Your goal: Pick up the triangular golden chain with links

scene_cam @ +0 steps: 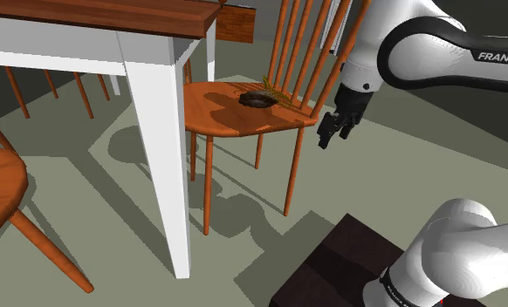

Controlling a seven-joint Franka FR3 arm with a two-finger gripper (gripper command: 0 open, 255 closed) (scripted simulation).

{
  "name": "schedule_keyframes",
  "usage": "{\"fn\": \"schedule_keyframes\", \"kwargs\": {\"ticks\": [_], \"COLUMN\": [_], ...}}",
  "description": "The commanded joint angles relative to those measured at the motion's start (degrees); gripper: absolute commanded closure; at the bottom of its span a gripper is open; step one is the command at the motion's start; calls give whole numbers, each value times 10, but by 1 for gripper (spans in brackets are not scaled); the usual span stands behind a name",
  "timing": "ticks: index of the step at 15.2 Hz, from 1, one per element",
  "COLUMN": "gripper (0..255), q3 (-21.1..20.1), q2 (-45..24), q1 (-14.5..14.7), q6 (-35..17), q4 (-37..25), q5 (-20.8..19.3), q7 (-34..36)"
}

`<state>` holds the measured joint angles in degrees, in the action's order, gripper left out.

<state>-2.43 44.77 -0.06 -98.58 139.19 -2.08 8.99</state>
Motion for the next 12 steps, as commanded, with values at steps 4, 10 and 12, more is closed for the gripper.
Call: {"fn": "schedule_keyframes", "kwargs": {"ticks": [4, 10, 12], "gripper": [0, 0, 0], "q3": [5, 16, 20], "q2": [-52, -151, -183], "q1": [-3, -7, -7], "q6": [-42, -109, -126], "q4": [-36, -120, -152], "q5": [3, 13, 17], "q7": [1, 0, -1]}}
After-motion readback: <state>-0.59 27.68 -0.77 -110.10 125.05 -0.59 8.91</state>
